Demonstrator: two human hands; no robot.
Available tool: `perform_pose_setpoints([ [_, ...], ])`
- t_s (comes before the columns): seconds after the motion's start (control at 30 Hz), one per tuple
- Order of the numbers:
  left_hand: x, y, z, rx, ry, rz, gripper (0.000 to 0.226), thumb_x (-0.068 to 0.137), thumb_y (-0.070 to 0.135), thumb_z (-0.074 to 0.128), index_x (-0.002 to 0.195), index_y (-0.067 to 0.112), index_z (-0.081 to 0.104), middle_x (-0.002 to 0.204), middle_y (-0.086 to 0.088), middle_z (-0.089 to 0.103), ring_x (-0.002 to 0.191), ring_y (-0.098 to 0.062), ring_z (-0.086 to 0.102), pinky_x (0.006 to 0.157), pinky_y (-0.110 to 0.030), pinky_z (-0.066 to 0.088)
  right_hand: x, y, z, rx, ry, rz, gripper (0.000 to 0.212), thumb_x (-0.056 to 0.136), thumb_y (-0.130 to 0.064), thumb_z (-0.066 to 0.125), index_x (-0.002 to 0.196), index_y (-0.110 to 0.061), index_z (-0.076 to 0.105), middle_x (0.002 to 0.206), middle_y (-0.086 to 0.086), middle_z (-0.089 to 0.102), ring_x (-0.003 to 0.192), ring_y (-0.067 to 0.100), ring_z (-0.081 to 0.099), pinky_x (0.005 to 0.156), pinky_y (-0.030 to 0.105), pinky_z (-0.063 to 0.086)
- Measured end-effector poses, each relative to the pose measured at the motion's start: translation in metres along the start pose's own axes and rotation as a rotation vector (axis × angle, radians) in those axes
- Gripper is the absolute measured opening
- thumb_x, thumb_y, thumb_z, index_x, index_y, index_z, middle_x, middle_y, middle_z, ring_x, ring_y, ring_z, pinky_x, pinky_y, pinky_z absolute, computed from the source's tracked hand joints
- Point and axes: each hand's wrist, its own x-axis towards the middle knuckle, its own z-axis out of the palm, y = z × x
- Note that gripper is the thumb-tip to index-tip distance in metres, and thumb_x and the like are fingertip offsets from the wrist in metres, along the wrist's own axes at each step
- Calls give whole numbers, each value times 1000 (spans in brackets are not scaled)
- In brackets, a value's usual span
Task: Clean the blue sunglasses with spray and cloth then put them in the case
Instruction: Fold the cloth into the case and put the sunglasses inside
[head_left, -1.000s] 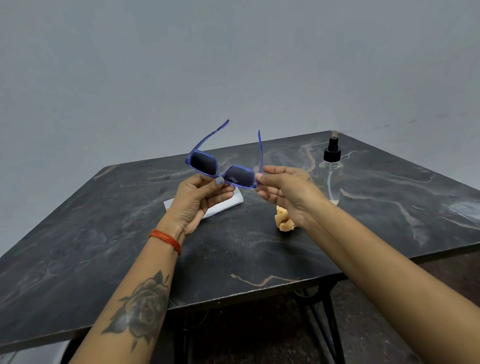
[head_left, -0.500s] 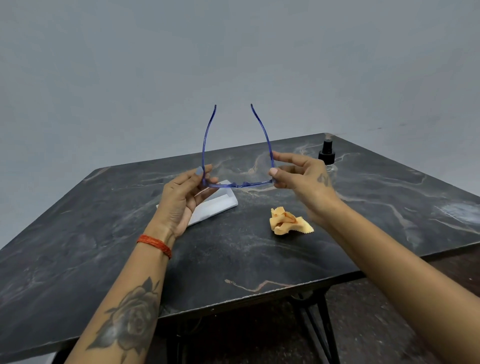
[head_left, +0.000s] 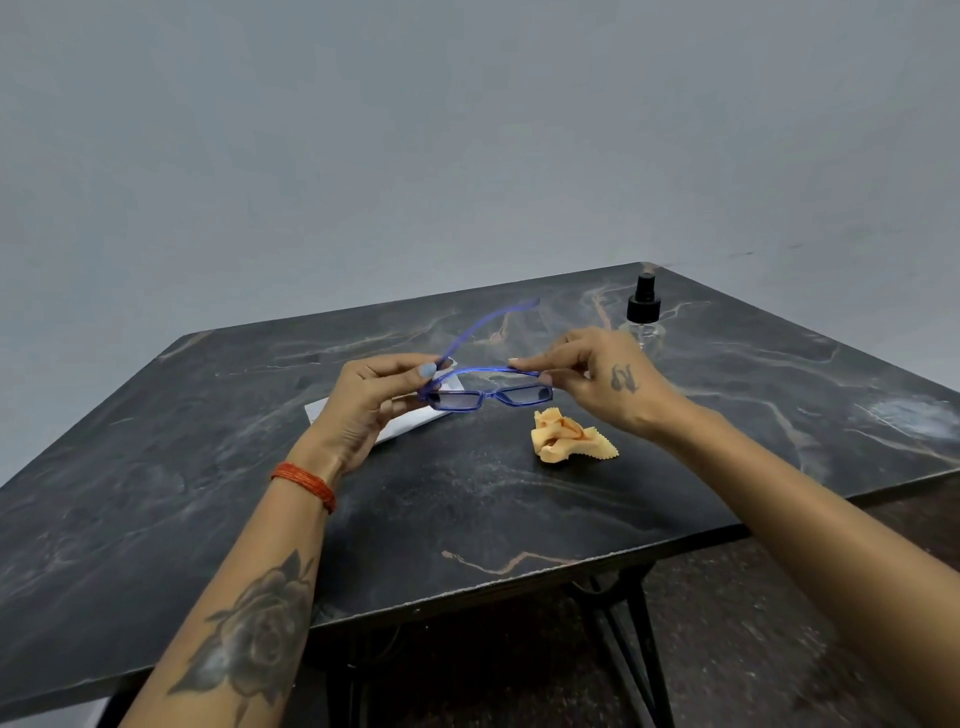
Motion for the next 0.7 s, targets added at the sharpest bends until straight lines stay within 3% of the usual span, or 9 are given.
perform_pose_setpoints([
  [0.07,-1,0,1,92,-30,-15,15,71,8,66,75,17,77,77,3,75,73,-7,68,66,-17,53,0,0,-4,78,-17,47,27,86,0,62,97,-21,74,65,-19,54,62,-13,53,57,3,36],
  [0.13,-2,1,2,229,-69,-9,14,75,2,67,77,13,75,75,2,74,72,-8,67,67,-15,51,1,3,-6,162,-33,105,31,85,-2,63,83,-30,76,62,-9,58,68,-6,56,61,9,35],
  [0.2,-3,4,4,361,-111,19,10,76,1,68,80,9,74,75,3,73,73,-7,65,69,-15,50,2,6,-7,163,-74,136,24,86,-6,64,100,-22,73,70,11,56,68,9,48,62,19,34],
  [0.27,-3,8,8,450,-110,59,9,78,3,69,79,11,74,75,6,73,74,-6,64,72,-13,49,3,9,-10,148,-107,129,27,86,-6,63,109,-19,69,75,15,55,67,15,42,63,23,34],
  [0.37,-6,13,14,565,-46,135,14,77,7,72,76,21,73,79,6,71,77,-6,64,73,-14,48,2,8,-18,125,-149,72,32,81,-1,62,101,-24,72,84,14,63,69,29,51,65,33,42],
  [0.47,-10,15,20,695,-1,278,18,77,6,73,79,24,73,79,4,67,73,-2,62,69,-9,46,1,8,-28,129,-180,44,36,67,-12,58,96,-30,72,86,-5,57,70,11,51,61,14,42],
  [0.5,-10,15,22,746,14,336,17,76,5,73,81,22,74,77,5,66,72,-2,61,68,-6,44,2,8,-30,88,-186,25,35,66,-18,59,97,-31,72,87,-5,57,72,9,50,60,12,40],
  [0.57,-11,12,28,858,54,441,13,76,5,73,82,17,75,74,4,63,70,-5,59,67,-8,41,4,11,-32,-64,-155,-39,23,75,-22,68,97,-28,72,90,-1,60,77,11,52,64,21,42],
  [0.7,-12,3,44,1088,138,603,9,74,3,75,82,8,76,70,-10,63,71,-25,55,63,-27,35,0,17,-23,-381,45,-195,16,82,-15,68,97,-18,73,92,3,65,80,19,59,65,31,45],
])
